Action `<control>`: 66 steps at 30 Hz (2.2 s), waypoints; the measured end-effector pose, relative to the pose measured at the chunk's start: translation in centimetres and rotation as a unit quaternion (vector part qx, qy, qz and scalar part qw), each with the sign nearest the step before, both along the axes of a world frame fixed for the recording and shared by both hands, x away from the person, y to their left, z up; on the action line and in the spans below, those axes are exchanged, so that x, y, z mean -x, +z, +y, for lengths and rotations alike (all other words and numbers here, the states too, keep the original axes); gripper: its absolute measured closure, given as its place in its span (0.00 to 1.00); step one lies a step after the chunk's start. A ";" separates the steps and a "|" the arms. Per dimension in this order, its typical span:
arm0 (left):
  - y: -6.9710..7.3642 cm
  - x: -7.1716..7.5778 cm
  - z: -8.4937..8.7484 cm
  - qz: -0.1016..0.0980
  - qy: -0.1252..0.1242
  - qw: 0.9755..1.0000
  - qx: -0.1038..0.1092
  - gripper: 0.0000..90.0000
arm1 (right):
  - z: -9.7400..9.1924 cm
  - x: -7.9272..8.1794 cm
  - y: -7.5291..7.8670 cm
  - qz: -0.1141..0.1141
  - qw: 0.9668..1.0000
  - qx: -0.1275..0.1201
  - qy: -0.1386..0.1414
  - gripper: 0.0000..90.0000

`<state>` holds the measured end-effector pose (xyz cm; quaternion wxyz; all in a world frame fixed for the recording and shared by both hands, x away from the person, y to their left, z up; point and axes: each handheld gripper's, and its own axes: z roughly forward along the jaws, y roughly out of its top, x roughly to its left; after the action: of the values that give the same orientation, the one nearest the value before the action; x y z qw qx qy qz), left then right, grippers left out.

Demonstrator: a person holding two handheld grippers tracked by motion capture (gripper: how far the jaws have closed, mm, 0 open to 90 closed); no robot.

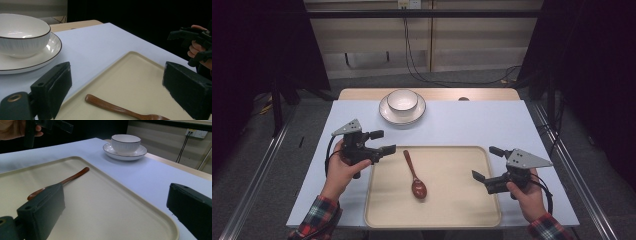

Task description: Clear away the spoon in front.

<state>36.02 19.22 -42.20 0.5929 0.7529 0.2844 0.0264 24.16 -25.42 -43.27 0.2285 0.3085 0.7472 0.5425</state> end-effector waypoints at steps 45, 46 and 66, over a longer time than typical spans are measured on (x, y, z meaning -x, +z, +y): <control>-0.2 -0.2 4.2 -0.057 0.017 0.998 0.006 0.05 | -0.4 0.0 0.3 -0.008 1.000 -0.005 -0.016 0.01; -0.2 -0.2 4.3 -0.056 0.016 0.998 0.010 0.05 | -0.4 0.0 0.2 -0.009 1.000 -0.005 -0.017 0.01; -0.6 -0.3 5.8 -0.063 0.024 0.998 0.011 0.05 | -0.5 0.0 0.3 -0.009 1.000 -0.006 -0.019 0.01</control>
<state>36.32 24.98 -42.81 0.6174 0.7359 0.2646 0.0850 24.17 -25.91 -43.01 0.2441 0.3193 0.7359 0.5449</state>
